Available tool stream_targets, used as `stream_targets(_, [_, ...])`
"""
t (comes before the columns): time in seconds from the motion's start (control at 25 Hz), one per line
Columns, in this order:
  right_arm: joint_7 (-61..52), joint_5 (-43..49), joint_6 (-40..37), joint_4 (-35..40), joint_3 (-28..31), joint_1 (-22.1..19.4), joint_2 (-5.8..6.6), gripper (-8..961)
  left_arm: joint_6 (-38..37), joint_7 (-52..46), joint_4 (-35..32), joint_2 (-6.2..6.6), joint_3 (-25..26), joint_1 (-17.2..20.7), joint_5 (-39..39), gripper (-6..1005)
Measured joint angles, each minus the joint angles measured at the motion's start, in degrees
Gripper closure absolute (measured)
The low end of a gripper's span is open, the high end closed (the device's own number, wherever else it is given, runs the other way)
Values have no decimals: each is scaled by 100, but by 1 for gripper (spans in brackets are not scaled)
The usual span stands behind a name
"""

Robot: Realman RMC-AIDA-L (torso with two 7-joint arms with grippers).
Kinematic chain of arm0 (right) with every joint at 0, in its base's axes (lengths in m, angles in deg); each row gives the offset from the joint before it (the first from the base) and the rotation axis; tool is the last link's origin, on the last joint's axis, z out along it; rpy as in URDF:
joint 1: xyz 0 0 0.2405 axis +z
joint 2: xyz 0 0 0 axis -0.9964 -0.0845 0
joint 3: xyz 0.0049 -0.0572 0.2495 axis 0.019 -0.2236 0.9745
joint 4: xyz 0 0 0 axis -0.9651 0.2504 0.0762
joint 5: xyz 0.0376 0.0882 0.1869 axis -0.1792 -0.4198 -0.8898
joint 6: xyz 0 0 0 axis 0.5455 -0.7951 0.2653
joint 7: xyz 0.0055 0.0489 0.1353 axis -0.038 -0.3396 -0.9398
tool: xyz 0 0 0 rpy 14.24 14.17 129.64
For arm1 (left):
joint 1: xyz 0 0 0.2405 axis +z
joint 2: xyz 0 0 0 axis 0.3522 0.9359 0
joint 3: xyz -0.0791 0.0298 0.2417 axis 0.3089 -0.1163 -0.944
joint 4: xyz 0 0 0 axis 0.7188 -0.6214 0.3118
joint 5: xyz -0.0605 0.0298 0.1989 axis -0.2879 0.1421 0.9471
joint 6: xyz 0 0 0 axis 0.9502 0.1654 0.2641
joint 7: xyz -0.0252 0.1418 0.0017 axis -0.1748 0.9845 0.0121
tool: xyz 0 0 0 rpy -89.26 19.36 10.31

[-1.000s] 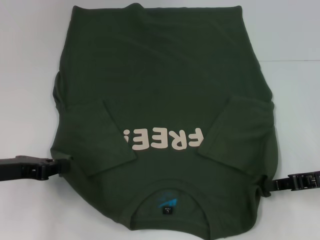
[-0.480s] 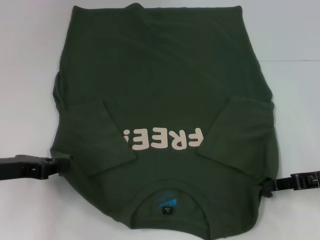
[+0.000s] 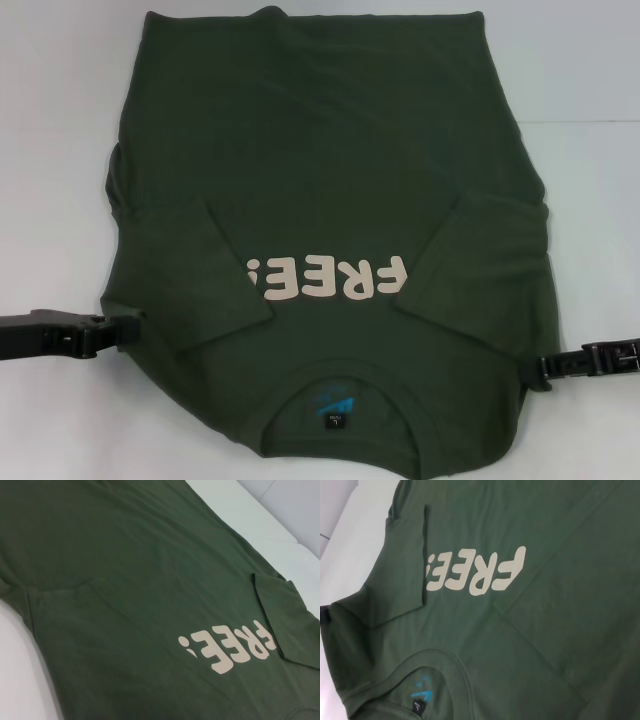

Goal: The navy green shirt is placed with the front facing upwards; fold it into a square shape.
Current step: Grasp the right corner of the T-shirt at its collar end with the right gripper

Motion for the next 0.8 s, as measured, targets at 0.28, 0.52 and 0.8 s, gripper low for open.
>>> stream_targets(0.28, [-68,113,-26,0,-11,61,-4,346,5,-24,-9,6,0,-12,0,947])
stream_targets(0.52, [-100,135,-173,16,-74,111,-2,333,12,-40,-18,8,0,-26,0,947])
stream_targets(0.8, [-232,209,-222,55,-89,116,50,315,14,-43,-18,18,0,-55,-2,947])
